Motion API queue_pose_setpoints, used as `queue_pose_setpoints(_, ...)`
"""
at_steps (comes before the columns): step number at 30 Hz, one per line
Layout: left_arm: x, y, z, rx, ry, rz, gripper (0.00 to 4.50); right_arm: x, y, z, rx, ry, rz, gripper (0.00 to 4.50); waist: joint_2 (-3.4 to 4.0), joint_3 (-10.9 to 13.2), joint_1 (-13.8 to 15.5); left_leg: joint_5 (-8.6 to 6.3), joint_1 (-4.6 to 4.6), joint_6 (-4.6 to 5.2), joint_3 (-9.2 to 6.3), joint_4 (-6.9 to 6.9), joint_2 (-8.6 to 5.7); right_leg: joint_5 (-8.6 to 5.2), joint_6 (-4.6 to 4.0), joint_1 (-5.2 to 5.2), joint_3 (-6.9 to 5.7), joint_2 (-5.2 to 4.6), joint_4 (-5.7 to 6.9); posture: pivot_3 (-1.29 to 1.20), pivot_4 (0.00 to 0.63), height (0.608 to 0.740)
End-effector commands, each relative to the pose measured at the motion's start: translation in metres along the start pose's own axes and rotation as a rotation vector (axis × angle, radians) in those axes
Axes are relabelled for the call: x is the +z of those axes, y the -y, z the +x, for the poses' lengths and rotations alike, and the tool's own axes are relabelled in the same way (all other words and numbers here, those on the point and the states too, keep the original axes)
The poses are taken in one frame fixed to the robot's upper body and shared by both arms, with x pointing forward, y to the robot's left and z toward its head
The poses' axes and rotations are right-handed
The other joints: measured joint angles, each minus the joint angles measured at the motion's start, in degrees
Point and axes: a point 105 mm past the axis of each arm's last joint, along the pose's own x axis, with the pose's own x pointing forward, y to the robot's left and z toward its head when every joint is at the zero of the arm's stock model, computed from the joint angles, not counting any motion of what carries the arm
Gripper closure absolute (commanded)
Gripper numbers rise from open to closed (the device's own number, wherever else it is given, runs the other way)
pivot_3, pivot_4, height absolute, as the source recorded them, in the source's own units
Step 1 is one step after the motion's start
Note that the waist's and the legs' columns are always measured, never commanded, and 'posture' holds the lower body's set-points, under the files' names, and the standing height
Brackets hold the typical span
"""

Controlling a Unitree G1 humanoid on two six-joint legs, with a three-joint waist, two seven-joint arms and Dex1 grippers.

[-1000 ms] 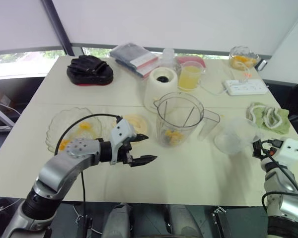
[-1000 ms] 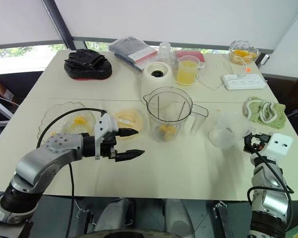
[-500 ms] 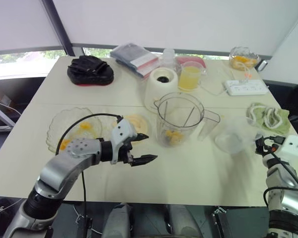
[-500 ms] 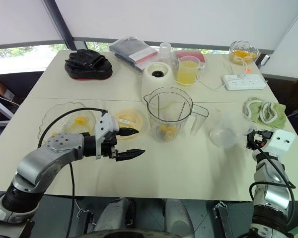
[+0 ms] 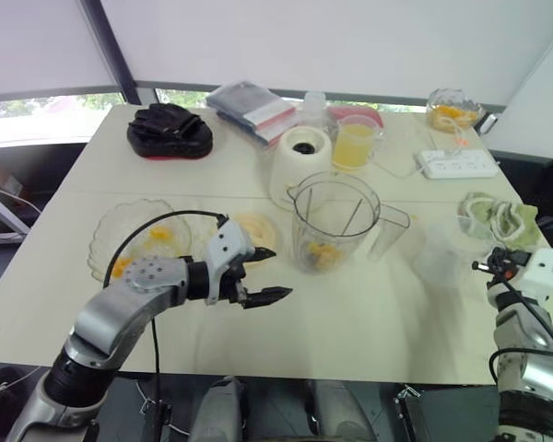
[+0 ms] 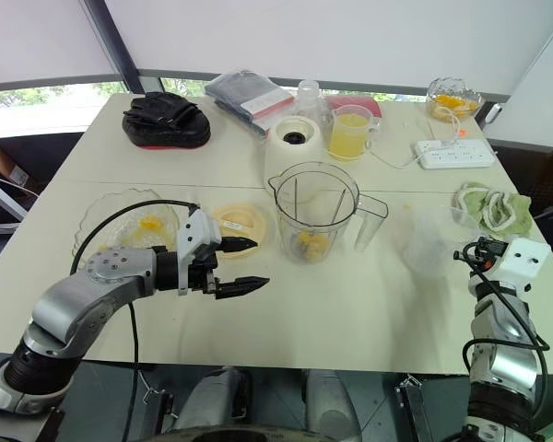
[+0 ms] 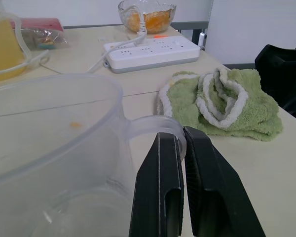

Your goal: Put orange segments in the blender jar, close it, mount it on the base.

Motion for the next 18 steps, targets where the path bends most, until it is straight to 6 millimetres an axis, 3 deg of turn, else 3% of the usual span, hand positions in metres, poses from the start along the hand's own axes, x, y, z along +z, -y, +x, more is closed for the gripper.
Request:
queue_pose_setpoints(1,0.011,0.000,0.001,-0.004,0.033,0.047,0.53,0.013,0.000,-0.004,-0.013,0.045,0.003,4.47,0.00,0.0,0.0,0.00,0.00,0.00,-0.01,0.00,0.00,0.00,0.00,0.00,-0.01,0.01,0.00,0.00,0.150,0.740)
queue_pose_setpoints(3,0.011,0.000,0.001,-0.004,0.033,0.047,0.53,0.019,-0.001,-0.004,-0.016,0.062,0.008,4.47,0.00,0.0,0.0,0.00,0.00,0.00,-0.01,0.00,0.01,0.00,0.00,0.00,0.00,0.00,0.00,0.00,0.150,0.740)
queue_pose_setpoints(7,0.010,0.000,0.001,-0.008,0.032,0.045,0.53,0.052,-0.008,-0.003,0.001,0.159,0.000,4.47,0.02,0.0,0.0,0.00,-0.01,0.00,0.01,0.00,0.00,0.00,0.00,-0.01,0.00,-0.01,0.00,0.00,0.150,0.740)
queue_pose_setpoints(14,0.012,-0.004,0.003,-0.017,0.044,0.027,0.53,0.111,-0.015,-0.001,0.016,0.304,-0.014,4.47,0.04,0.0,0.0,0.00,-0.01,0.00,0.01,0.01,0.00,0.00,0.00,-0.02,0.00,0.00,0.01,0.00,0.150,0.740)
queue_pose_setpoints(18,0.012,-0.006,0.004,-0.026,0.046,0.029,0.53,0.154,-0.024,0.000,0.065,0.411,-0.090,4.47,0.04,0.0,0.0,0.00,-0.03,0.00,0.01,-0.01,-0.01,-0.01,0.02,-0.04,0.00,0.01,0.01,0.00,0.150,0.740)
